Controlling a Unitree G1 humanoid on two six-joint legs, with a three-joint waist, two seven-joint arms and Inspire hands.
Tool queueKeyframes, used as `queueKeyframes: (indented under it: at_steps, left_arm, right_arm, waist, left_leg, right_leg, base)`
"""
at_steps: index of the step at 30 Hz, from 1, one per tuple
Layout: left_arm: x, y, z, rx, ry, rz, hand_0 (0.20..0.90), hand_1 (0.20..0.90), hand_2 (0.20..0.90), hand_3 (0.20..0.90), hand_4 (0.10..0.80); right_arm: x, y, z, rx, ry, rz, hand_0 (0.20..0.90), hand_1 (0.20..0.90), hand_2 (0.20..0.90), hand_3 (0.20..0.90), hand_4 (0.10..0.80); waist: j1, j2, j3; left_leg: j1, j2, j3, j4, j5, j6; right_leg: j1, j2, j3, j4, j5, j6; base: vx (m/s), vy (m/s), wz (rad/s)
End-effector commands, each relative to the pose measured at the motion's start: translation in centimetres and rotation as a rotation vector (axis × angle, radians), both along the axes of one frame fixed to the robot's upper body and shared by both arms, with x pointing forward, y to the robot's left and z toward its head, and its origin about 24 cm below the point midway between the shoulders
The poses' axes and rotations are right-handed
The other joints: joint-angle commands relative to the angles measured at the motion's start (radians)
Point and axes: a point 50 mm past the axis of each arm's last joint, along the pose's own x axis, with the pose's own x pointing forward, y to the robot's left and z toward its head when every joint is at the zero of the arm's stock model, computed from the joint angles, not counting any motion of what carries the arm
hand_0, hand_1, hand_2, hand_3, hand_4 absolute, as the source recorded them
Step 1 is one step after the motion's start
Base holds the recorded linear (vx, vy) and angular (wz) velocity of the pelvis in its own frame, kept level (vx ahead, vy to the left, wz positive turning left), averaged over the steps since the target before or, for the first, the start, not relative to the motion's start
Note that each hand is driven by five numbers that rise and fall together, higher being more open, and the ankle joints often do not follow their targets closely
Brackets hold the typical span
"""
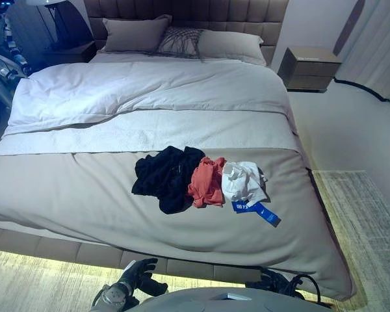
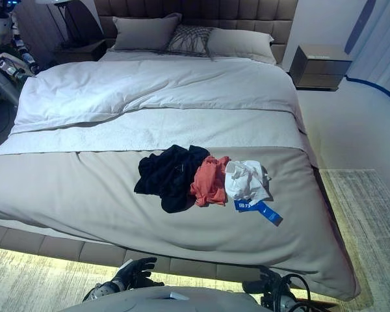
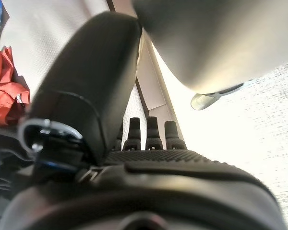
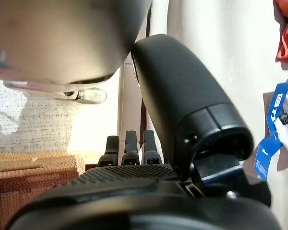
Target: Pick up the clothes from the bed and place them into the basket
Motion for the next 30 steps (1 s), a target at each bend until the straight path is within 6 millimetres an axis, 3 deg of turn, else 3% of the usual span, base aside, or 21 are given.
queueKeyframes:
  at_steps: [1, 9, 18, 23, 26, 30]
  left_arm:
    - [2.5, -1.3, 0.6, -0.044, -0.088, -0.055, 0.900, 0.900, 0.900, 0.900, 0.800]
    - [1.5, -0.6, 0.2, 0.002, -0.037, -0.019, 0.900, 0.900, 0.900, 0.900, 0.800]
    - [1.1, 1.5, 0.6, 0.066, -0.039, -0.028, 0.900, 0.900, 0.900, 0.900, 0.800]
    - [0.5, 3.9, 1.2, 0.113, -0.028, -0.064, 0.900, 0.900, 0.900, 0.900, 0.800]
    - [3.3, 5.7, 2.7, 0.164, -0.092, -0.068, 0.900, 0.900, 0.900, 0.900, 0.800]
    - [5.9, 6.7, 4.1, 0.213, -0.140, -0.103, 0.900, 0.900, 0.900, 0.900, 0.800]
  right_arm:
    - [0.9, -0.5, 0.2, -0.068, -0.011, 0.018, 0.900, 0.900, 0.900, 0.900, 0.800]
    - [1.7, -1.2, 0.7, -0.144, -0.093, -0.135, 0.900, 0.900, 0.900, 0.900, 0.800]
    - [3.5, -7.1, 3.6, -0.397, -0.243, -0.308, 0.900, 0.900, 0.900, 0.900, 0.800]
    - [7.4, -10.6, 6.8, -0.435, -0.391, -0.227, 0.900, 0.900, 0.900, 0.900, 0.800]
    - [12.2, -12.6, 10.6, -0.460, -0.537, -0.173, 0.900, 0.900, 0.900, 0.900, 0.800]
    - [16.6, -14.0, 14.9, -0.519, -0.677, -0.183, 0.900, 0.900, 0.900, 0.900, 0.800]
  waist:
    - [0.014, 0.004, 0.004]
    - [0.012, -0.001, 0.000]
    - [0.022, -0.017, 0.007]
    - [0.061, -0.030, 0.036]
    - [0.090, -0.033, 0.089]
    - [0.114, -0.035, 0.164]
  left_leg:
    - [0.034, 0.007, 0.056, 0.007, -0.098, 0.015]
    - [0.043, 0.004, 0.059, 0.007, -0.104, 0.019]
    - [0.041, 0.001, 0.064, 0.007, -0.111, 0.022]
    - [0.011, -0.007, 0.044, 0.007, -0.107, 0.032]
    - [-0.068, -0.002, 0.016, 0.007, -0.082, 0.034]
    - [-0.147, 0.007, -0.007, 0.008, -0.050, 0.032]
  right_leg:
    - [-0.046, -0.051, 0.002, 0.079, 0.008, 0.079]
    - [-0.041, -0.047, 0.011, 0.066, 0.018, 0.081]
    - [-0.044, -0.044, 0.005, 0.068, 0.029, 0.091]
    - [-0.082, -0.038, -0.003, 0.106, 0.025, 0.093]
    - [-0.168, -0.029, -0.007, 0.136, 0.035, 0.091]
    - [-0.247, -0.012, -0.009, 0.159, 0.042, 0.080]
  base:
    - [0.000, 0.000, 0.00]
    - [0.008, -0.004, 0.00]
    - [0.046, -0.073, -0.06]
    - [0.049, -0.179, 0.05]
    - [-0.199, -0.219, 0.15]
    - [-0.163, -0.168, 0.20]
